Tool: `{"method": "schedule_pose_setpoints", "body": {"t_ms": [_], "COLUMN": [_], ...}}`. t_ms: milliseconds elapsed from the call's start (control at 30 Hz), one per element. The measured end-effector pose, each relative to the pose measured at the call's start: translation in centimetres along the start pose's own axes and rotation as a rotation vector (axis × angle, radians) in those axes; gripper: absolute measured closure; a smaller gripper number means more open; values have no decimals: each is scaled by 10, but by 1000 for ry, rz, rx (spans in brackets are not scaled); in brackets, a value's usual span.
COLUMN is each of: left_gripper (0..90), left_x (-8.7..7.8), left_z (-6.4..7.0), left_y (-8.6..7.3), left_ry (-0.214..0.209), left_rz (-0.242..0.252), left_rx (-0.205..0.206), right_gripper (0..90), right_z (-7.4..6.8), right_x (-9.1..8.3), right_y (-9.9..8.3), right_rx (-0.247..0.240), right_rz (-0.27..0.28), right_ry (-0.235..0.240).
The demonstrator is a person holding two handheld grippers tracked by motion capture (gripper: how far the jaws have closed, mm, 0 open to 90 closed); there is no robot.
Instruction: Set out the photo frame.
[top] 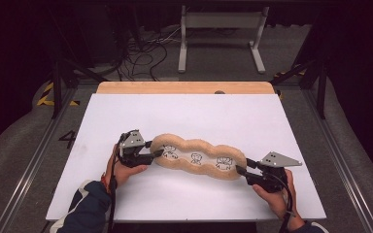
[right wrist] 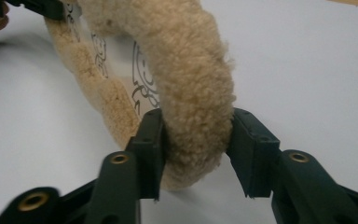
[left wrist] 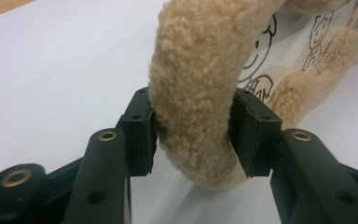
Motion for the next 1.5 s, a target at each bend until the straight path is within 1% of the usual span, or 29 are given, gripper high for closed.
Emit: {"method": "schedule_pose_setpoints", "body": {"t_ms": [33, 133, 167, 200, 333, 367, 400, 433, 467, 500, 567, 700, 767, 800, 933, 1033, 1233, 1267, 1300, 1333, 1367, 1433, 1467, 1500], "left_gripper": [551, 560, 571, 579, 598, 599, 599, 599, 599, 599, 595, 595, 598, 599, 598, 596, 595, 595, 595, 595, 595, 596, 596, 596], "left_x": [1, 0, -1, -2, -4, -4, -4, -4, -4, -3, -3, -4, -4, -5, -5, -6, -12, -14, -14, -16, -17, -20, -20, -21], "left_z": [0, -1, 0, -1, 2, 2, 2, 4, 4, 4, 3, 6, 7, 8, 11, 12, 9, 8, 8, 6, 5, 4, 3, 3], "left_y": [0, 0, 0, -1, -2, -3, -3, -5, -5, -7, -8, -9, -10, -9, -9, -10, -12, -13, -13, -14, -15, -16, -16, -17], "left_ry": [-2, -6, -13, -15, -2, 4, 4, 13, 13, 10, 8, 18, 28, 36, 72, 93, 124, 126, 126, 128, 129, 115, 116, 114], "left_rz": [2, 0, 4, -2, -6, -10, -10, -11, -11, -9, -9, -12, -16, -20, -24, -27, -29, -27, -27, -29, -28, -28, -27, -26], "left_rx": [-3, -3, -13, -6, -8, 1, 1, -5, -5, -22, -15, -18, -13, -4, 8, 22, 14, 4, 4, 9, 2, -1, -2, -6], "right_gripper": [620, 640, 646, 648, 654, 655, 655, 655, 655, 655, 655, 655, 655, 656, 657, 653, 653, 652, 652, 650, 649, 646, 647, 646], "right_z": [0, -1, -1, -1, -1, -1, -1, 0, 0, 0, 0, 1, 1, 2, 3, 2, 1, 0, 0, -2, -4, -6, -7, -7], "right_x": [-1, -3, -3, -2, 0, 1, 1, 2, 2, 2, 3, 5, 8, 10, 16, 19, 30, 34, 34, 37, 39, 42, 44, 45], "right_y": [0, -1, -1, -1, 0, 1, 1, 2, 2, 2, 2, 4, 5, 6, 9, 12, 18, 20, 20, 22, 24, 26, 27, 28], "right_rx": [-7, -2, 1, 2, 5, 6, 4, 0, 0, -1, -10, -12, -19, -16, -22, -62, -60, -69, -69, -75, -79, -87, -92, -87], "right_rz": [-2, -8, -10, -13, -12, -14, -13, -13, -13, -15, -14, -12, -9, -8, -6, -12, -10, -9, -9, -8, -8, -7, -9, -10], "right_ry": [0, -3, -7, -9, -18, -20, -22, -22, -22, -22, -22, -29, -36, -37, -44, -51, -58, -61, -61, -72, -75, -85, -89, -86]}}
Point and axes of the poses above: each handheld gripper's, and its own axes: x roughly forward along the jaws, y roughly out of its top, z roughly to its right, the point moved 3 cm from there along x, roughly forward along the jaws, and after that the axes turned 12 degrees about -y, right-handed, at the moved point
